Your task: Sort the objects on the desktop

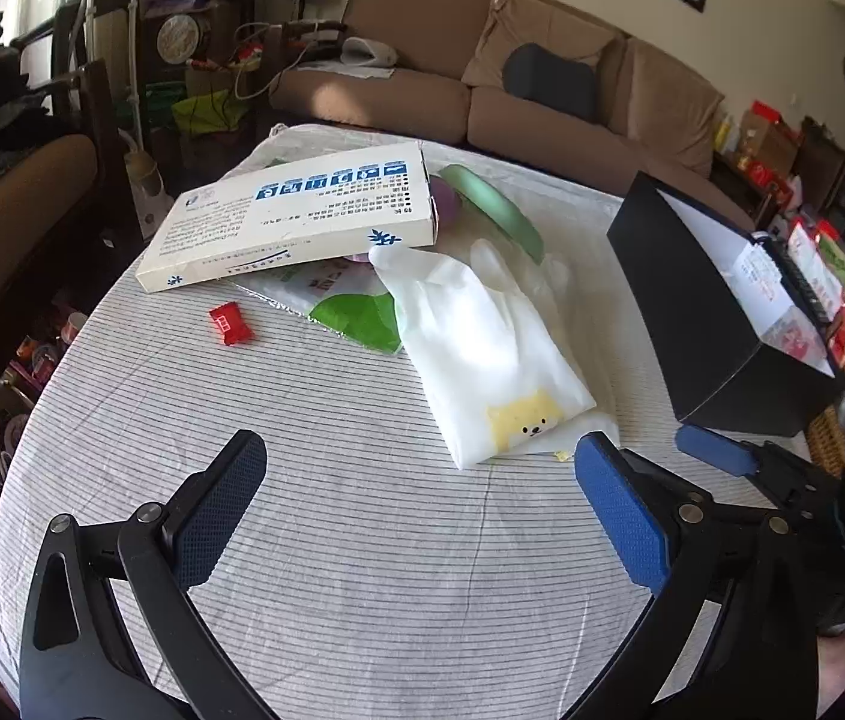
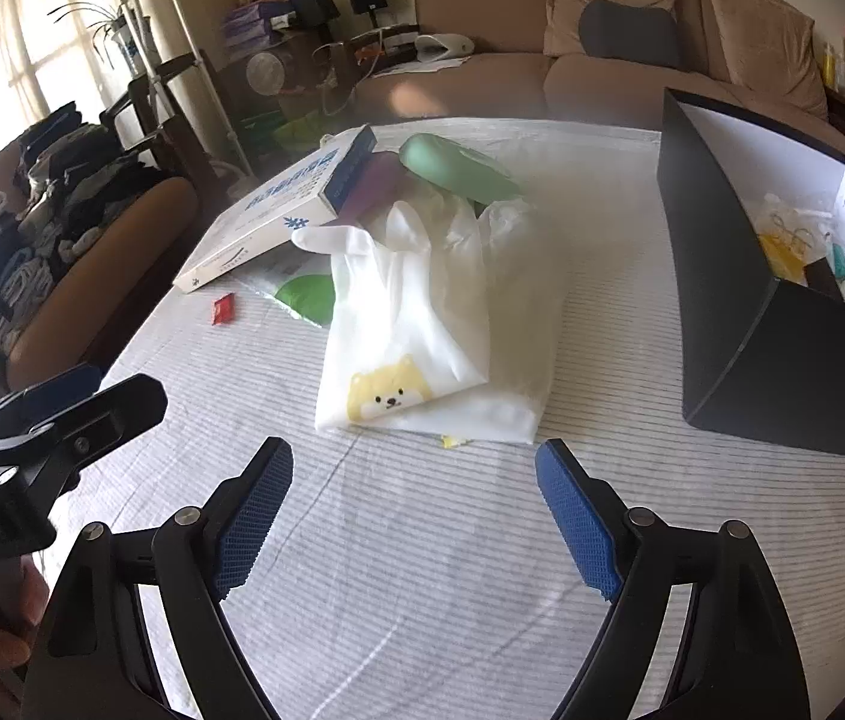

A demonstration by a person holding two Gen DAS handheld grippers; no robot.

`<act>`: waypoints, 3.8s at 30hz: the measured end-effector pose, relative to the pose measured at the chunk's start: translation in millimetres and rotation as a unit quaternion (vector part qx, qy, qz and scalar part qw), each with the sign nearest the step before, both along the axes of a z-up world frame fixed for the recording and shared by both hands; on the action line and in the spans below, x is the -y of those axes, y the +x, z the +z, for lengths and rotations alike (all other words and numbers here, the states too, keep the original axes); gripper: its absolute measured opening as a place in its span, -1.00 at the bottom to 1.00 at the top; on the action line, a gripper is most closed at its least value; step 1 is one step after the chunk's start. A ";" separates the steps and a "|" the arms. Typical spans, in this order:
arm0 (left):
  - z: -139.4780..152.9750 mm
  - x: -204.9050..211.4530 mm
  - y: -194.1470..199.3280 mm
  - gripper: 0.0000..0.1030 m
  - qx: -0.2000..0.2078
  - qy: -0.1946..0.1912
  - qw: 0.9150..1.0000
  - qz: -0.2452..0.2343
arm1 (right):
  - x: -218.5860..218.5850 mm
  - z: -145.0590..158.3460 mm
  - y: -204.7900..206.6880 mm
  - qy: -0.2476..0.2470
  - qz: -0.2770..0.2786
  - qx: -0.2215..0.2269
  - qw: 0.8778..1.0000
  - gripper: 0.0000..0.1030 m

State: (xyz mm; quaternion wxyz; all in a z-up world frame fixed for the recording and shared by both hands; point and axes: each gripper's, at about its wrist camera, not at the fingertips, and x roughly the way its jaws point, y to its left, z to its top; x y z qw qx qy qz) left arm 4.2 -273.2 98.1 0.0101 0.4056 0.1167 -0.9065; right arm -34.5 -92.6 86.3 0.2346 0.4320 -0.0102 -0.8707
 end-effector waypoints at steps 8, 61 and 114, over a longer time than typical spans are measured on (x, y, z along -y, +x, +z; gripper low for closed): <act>-22.1 11.8 -31.6 1.00 0.025 0.015 1.000 -0.006 | 10.1 -30.3 -58.2 -0.034 -0.024 0.029 0.999 0.67; -79.6 10.0 -63.0 0.99 0.141 0.133 0.981 -0.025 | -21.2 -56.1 -58.5 -0.090 -0.021 0.078 0.993 0.15; -47.9 -58.5 121.6 0.90 0.193 0.180 0.958 -0.108 | -257.7 -39.8 182.0 -0.243 -0.129 0.166 0.947 -0.08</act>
